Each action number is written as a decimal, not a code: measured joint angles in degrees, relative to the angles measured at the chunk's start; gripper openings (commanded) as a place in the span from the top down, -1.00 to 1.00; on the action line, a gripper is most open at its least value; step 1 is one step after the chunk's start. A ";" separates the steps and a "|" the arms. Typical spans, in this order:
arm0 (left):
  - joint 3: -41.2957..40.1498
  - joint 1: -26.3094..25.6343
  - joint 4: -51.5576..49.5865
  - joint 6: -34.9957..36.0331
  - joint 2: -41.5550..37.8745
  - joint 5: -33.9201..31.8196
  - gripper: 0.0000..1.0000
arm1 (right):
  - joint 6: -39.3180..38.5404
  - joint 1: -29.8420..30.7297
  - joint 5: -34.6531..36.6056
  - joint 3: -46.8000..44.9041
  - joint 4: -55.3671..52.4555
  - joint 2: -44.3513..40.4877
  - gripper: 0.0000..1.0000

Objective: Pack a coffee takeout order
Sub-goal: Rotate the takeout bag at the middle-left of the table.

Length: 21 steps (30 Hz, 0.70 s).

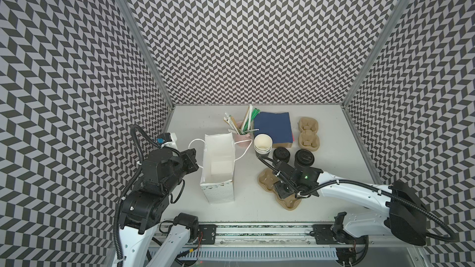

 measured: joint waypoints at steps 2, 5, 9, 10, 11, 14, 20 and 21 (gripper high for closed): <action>-0.61 0.00 0.00 -1.84 -0.83 1.66 1.00 | -0.04 0.00 -0.04 0.00 0.00 0.00 -0.15; -2.40 0.00 0.42 -5.18 -2.14 4.39 1.00 | -0.26 0.00 -0.15 0.00 0.00 0.24 -0.14; -3.76 0.00 0.48 -8.87 -3.02 6.12 1.00 | -0.61 0.00 -0.28 0.00 0.02 1.07 -0.14; -3.76 0.00 0.52 -9.64 -3.10 6.27 1.00 | -0.72 -0.02 -0.39 0.00 0.02 1.38 -0.13; -3.76 0.00 0.68 -10.47 -3.23 6.36 1.00 | -0.92 -0.02 -0.57 0.00 0.02 1.75 -0.13; -3.76 0.00 1.22 -12.81 -3.74 6.47 1.00 | -1.09 -0.07 -0.98 0.00 0.02 2.12 -0.13; -6.19 0.00 3.80 -16.52 -6.73 6.27 1.00 | -1.60 -0.15 -0.98 0.04 0.28 2.60 -0.09; -7.19 0.00 4.33 -17.03 -7.23 6.27 1.00 | -1.79 -0.15 -1.01 0.09 0.37 2.95 -0.08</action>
